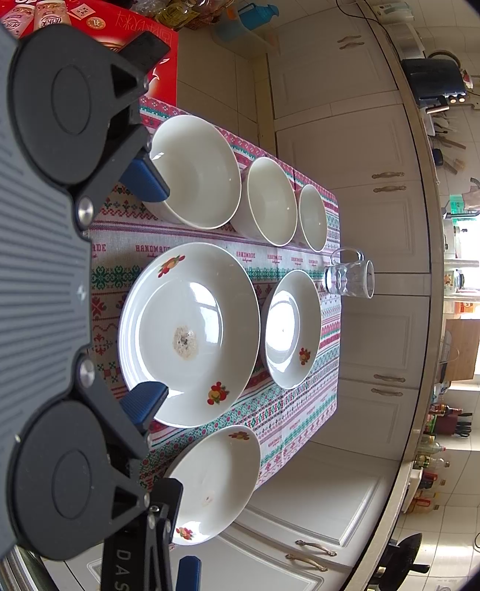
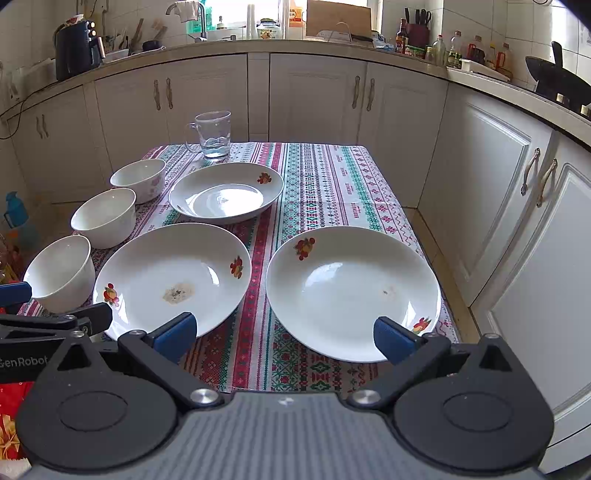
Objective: Organize plates and bowls
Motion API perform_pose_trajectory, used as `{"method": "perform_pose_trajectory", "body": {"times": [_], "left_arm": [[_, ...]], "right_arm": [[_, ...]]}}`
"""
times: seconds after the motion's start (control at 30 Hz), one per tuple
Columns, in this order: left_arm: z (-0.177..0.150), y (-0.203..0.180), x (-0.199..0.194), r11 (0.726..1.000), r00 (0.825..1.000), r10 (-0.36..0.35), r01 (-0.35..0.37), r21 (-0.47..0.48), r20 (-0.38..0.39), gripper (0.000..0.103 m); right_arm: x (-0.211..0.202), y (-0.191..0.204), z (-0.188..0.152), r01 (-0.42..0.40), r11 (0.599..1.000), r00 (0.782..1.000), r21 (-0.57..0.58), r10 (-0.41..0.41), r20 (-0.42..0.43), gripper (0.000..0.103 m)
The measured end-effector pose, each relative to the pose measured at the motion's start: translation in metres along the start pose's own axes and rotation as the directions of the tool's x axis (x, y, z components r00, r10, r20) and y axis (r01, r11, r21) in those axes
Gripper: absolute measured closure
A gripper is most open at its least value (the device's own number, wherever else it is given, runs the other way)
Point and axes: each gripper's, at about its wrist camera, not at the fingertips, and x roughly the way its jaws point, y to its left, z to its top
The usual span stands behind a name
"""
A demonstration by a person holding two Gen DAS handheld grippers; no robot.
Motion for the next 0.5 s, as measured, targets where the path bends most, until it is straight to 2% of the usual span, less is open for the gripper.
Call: {"method": "perform_pose_trajectory", "body": {"times": [0.5], "left_arm": [[0.0002,0.0003,-0.0004,1.0,1.0,0.0,0.0,-0.001,0.002,0.001]], "right_arm": [[-0.0012,0.0004,-0.0002,0.001,1.0,1.0,-0.001,-0.001,0.003,0.0]]}}
